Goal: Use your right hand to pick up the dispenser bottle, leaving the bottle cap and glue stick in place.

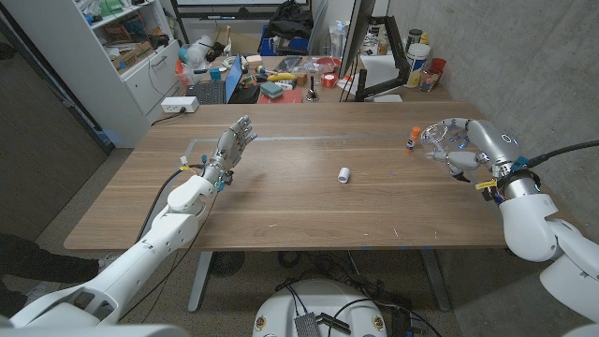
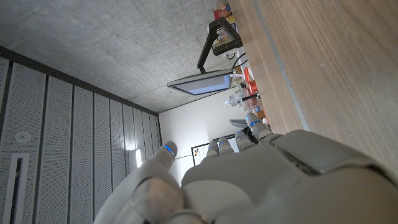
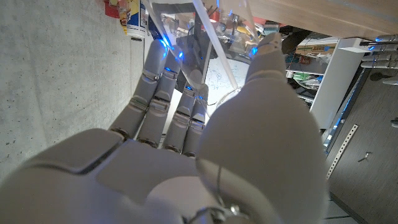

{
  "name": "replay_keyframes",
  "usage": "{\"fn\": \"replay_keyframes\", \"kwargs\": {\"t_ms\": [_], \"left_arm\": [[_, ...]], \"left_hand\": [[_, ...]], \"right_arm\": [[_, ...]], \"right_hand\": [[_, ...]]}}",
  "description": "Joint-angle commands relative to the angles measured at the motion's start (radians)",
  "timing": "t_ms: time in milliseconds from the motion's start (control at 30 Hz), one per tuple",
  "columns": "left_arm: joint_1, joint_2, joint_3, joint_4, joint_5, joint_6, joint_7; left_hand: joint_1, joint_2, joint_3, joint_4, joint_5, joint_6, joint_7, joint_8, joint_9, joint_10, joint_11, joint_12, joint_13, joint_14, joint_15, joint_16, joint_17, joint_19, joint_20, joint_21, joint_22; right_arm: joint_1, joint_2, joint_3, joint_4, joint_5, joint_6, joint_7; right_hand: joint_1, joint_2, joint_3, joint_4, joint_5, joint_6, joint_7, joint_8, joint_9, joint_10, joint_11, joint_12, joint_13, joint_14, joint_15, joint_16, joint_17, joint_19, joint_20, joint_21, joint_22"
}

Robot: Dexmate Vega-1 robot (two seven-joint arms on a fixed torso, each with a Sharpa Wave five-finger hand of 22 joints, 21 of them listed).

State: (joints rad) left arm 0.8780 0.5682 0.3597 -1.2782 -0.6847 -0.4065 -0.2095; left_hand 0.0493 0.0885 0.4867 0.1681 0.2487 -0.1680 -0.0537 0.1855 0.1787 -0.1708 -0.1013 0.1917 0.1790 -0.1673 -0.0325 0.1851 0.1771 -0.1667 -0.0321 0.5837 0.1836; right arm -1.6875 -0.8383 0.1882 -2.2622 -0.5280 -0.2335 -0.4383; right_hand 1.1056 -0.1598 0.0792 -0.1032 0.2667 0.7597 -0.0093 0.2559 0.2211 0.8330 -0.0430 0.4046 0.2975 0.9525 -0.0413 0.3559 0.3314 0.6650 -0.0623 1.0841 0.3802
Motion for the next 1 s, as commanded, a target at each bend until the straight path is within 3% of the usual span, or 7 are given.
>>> {"fn": "replay_keyframes", "kwargs": {"t_ms": [33,1000], "left_arm": [[0.000,0.000,-0.003,0.011,-0.006,-0.005,-0.007],[-0.009,-0.008,-0.010,0.053,-0.022,-0.018,-0.035]], "left_hand": [[-0.007,0.056,-0.004,0.002,0.009,-0.040,0.001,0.005,0.005,-0.019,0.005,0.005,0.002,-0.034,-0.020,0.002,0.002,-0.056,-0.013,-0.007,0.005],[-0.006,0.057,-0.005,0.002,0.010,-0.040,0.002,0.005,0.005,-0.020,0.005,0.004,0.002,-0.035,-0.020,0.002,0.002,-0.054,-0.014,-0.011,0.005]], "right_arm": [[0.026,0.032,-0.003,0.007,0.004,0.041,-0.014],[0.121,0.069,-0.044,0.057,0.078,0.130,-0.064]], "right_hand": [[0.279,0.325,0.035,0.026,0.004,0.077,-0.068,0.004,0.004,0.019,-0.001,0.007,0.022,0.112,-0.194,0.003,0.003,-0.005,-0.154,0.007,0.000],[0.278,0.325,0.038,0.031,0.004,0.081,-0.065,0.000,0.007,0.022,0.003,0.005,0.029,0.110,-0.193,-0.003,0.007,-0.012,-0.154,0.014,-0.014]]}}
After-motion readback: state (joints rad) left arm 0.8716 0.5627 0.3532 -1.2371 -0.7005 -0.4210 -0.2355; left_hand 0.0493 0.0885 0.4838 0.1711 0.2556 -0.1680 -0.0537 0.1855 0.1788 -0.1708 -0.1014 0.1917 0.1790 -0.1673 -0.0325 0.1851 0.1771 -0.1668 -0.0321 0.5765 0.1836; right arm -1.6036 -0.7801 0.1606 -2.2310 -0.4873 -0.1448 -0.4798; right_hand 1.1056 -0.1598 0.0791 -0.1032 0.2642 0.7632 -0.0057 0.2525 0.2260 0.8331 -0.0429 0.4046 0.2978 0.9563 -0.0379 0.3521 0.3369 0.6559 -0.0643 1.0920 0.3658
